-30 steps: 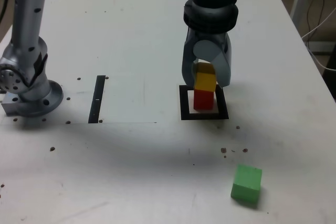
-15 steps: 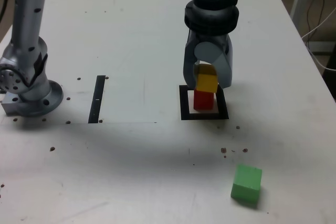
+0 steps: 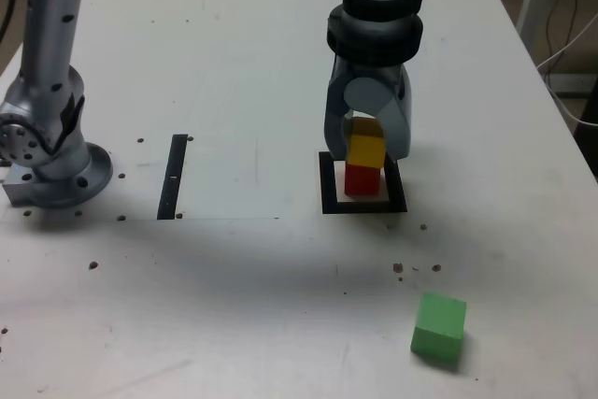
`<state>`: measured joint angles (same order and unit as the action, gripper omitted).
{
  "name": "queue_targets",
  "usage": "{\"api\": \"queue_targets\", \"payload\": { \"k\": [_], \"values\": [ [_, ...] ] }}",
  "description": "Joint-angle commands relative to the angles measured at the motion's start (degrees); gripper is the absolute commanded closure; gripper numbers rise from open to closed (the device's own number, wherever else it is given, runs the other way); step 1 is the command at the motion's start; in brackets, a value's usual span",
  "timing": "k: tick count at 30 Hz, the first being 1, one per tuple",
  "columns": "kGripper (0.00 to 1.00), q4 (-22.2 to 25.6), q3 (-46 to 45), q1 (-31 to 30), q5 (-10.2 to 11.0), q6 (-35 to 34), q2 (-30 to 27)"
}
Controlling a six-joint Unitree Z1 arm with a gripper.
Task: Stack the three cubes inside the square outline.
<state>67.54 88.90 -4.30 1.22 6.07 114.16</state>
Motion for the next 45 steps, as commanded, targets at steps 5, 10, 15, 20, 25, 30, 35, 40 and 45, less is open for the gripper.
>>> {"api": "queue_targets", "payload": {
  "k": [5, 10, 15, 20, 25, 30, 35, 40, 45],
  "values": [
    [0.03, -0.4, -0.5, 0.1, -0.4, 0.8, 0.4],
    [0.02, -0.2, -0.7, 0.1, -0.4, 0.8, 0.3],
    [0.01, -0.2, -1.0, 0.2, -0.5, 0.8, 0.1],
    [0.01, -0.3, -1.3, 0.2, -0.1, 0.8, -0.6],
    [0.01, -0.2, -1.4, 0.3, 1.9, 0.8, -2.2],
    [0.01, 0.5, -1.4, 0.1, 3.9, 0.8, -4.6],
    [0.0, 2.3, -0.4, -1.0, 4.8, 0.8, -5.9],
    [0.0, 4.7, 1.9, -3.2, 4.9, 0.7, -5.9],
    [0.0, 7.4, 4.9, -6.6, 5.0, 0.1, -5.5]
  ]
}}
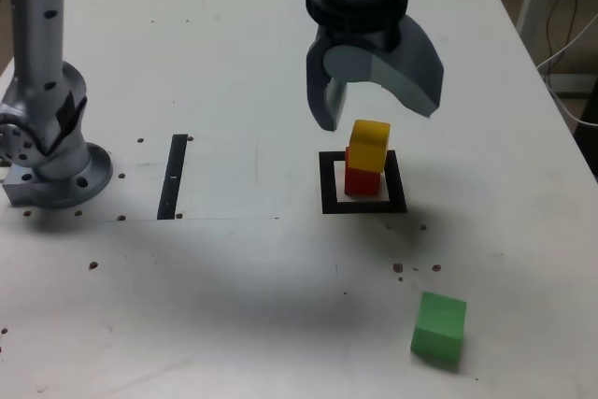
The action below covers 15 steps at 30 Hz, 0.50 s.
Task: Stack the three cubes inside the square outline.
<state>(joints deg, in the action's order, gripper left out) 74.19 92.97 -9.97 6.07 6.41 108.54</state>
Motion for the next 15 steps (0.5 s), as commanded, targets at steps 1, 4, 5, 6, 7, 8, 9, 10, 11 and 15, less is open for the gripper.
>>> {"api": "queue_targets", "payload": {
  "k": [1, 4, 5, 6, 7, 8, 9, 10, 11, 15],
  "values": [
    [0.0, 1.2, 1.5, -1.6, 0.2, -0.4, 0.3],
    [0.0, 2.4, 3.1, -3.9, 0.3, -0.9, 0.9],
    [0.0, 2.6, 3.5, -4.6, 0.3, -1.0, 1.1],
    [0.0, 2.7, 3.8, -5.2, 0.3, -1.2, 1.3],
    [0.0, 2.8, 4.1, -5.9, 0.3, -1.4, 1.5],
    [0.0, 3.0, 4.5, -6.5, 0.2, -1.6, 1.8],
    [0.0, 3.2, 4.9, -7.2, 0.2, -1.8, 2.2],
    [0.0, 3.5, 5.3, -7.9, 0.2, -2.1, 2.6],
    [0.0, 3.8, 5.9, -8.7, 0.1, -2.3, 3.0],
    [0.0, 4.8, 8.1, -11.9, -0.2, -3.6, 5.0]
  ]
}}
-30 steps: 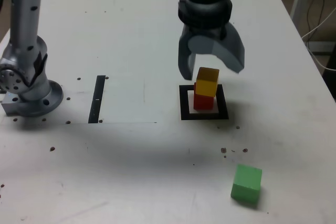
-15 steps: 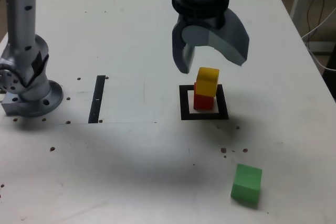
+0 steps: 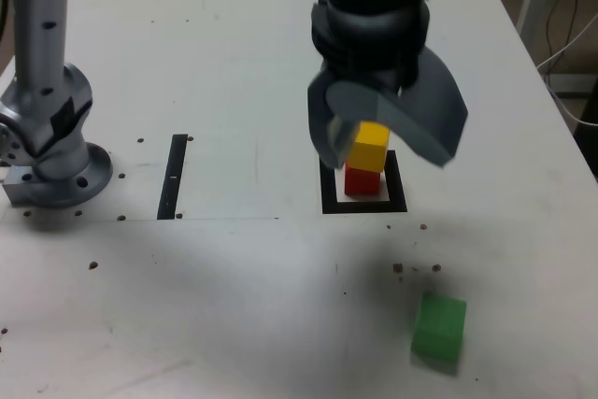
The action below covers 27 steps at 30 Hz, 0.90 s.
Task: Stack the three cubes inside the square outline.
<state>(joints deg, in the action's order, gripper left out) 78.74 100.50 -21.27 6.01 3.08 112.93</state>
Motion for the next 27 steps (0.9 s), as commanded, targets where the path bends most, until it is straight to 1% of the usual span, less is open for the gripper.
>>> {"api": "queue_targets", "payload": {
  "k": [1, 7, 12, 21, 27],
  "values": [
    [0.0, 0.4, 1.0, -1.4, -0.2, -0.6, 1.1],
    [0.0, 0.8, 4.0, -6.2, -1.1, -2.7, 4.7],
    [0.0, 0.9, 7.0, -8.9, -1.8, -3.9, 8.5],
    [0.0, 2.6, 15.2, -10.3, -2.7, -4.3, 15.9],
    [0.0, 3.2, 17.9, -10.3, -3.1, -4.1, 19.2]
  ]
}}
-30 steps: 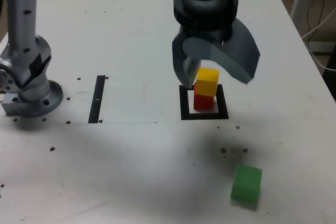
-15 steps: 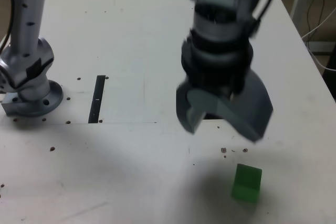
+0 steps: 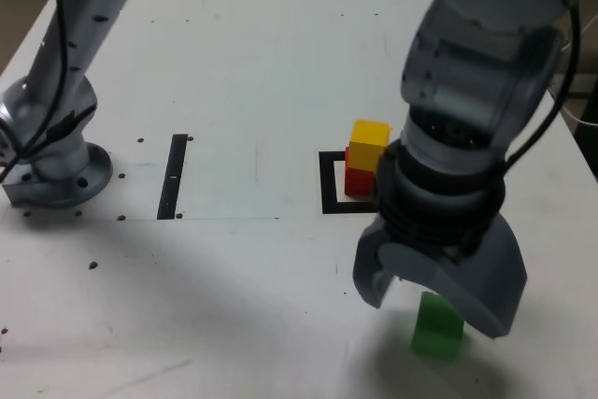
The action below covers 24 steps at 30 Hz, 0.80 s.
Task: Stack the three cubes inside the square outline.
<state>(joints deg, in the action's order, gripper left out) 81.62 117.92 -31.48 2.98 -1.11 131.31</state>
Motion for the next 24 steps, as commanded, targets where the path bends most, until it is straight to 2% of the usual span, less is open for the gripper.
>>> {"api": "queue_targets", "payload": {
  "k": [1, 16, 24],
  "values": [
    [0.0, 0.5, 0.8, -0.1, -0.1, 0.1, 1.2],
    [0.01, 0.7, 3.3, 0.3, -1.1, 0.7, 5.7],
    [0.06, 0.8, 3.6, 0.7, -1.6, 0.8, 6.8]
  ]
}}
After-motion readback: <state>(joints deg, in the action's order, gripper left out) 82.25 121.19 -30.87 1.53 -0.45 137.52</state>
